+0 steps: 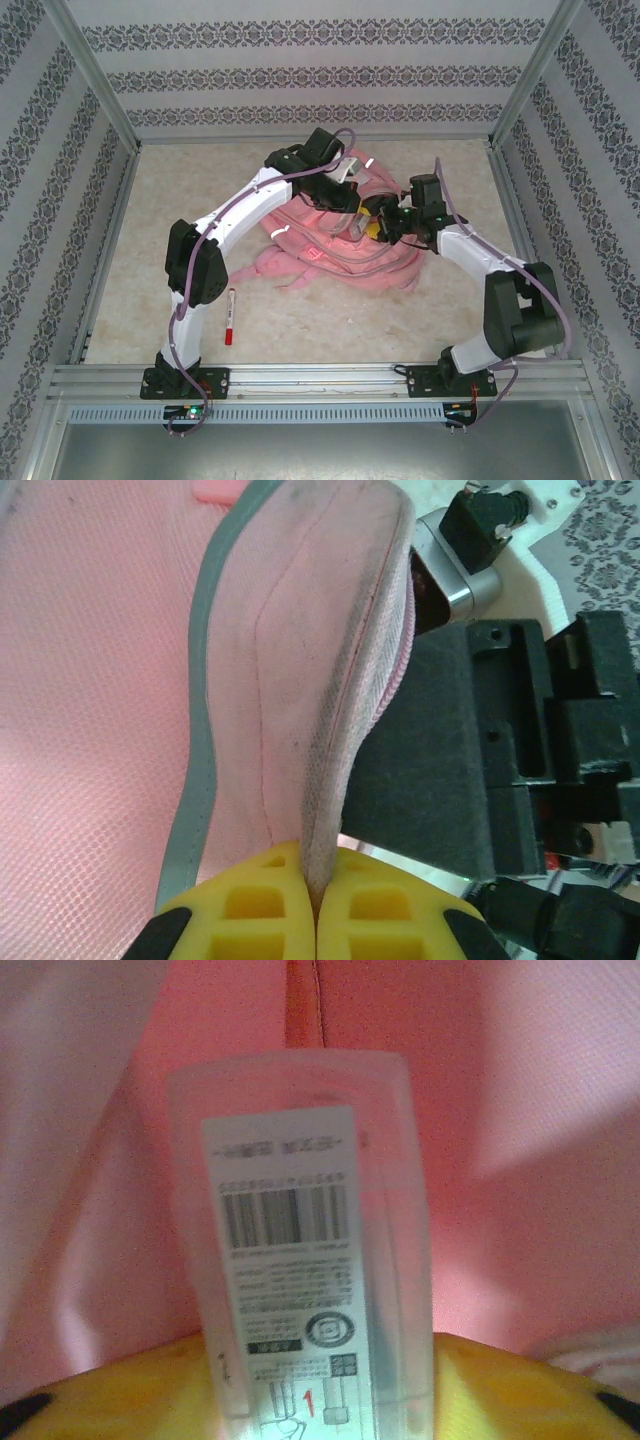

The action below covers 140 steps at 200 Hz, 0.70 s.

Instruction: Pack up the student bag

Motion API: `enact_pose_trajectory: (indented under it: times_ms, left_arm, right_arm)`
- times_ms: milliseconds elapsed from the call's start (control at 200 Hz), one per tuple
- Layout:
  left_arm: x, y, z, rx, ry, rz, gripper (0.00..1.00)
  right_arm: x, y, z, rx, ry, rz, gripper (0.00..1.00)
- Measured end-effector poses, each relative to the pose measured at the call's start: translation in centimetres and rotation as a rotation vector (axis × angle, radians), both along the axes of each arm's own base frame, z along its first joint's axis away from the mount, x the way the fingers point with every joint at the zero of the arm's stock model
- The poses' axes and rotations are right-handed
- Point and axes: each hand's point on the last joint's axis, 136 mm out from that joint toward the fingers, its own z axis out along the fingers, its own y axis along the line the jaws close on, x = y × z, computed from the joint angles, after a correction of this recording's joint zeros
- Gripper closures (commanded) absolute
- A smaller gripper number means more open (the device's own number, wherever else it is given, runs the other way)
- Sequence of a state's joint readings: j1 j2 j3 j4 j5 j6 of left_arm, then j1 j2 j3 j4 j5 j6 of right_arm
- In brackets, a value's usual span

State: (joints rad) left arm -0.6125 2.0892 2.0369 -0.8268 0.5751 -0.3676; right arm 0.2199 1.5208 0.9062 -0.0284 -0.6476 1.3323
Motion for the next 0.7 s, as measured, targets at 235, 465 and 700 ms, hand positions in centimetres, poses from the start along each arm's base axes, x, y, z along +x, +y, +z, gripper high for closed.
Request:
enact_pose_trajectory:
  times_ms: [235,465,700]
  left_arm:
    - [0.0,0.3,-0.5,0.016,-0.017,-0.016,1.0]
    - [-0.3,0.4,-0.1,0.01,-0.029,-0.035,1.0]
    - [-0.6,0.5,-0.1,0.01,-0.037,-0.043,1.0]
  right_arm:
    - [0.2,-0.6,-1.0,-0.056,0.004,-0.013,0.37]
    - [-1.3,-2.0,0.8,-0.101,-0.073,-0.004,0.62]
    - [-1.9,-0.7,0.4,-0.13,-0.079,0.024,0.79]
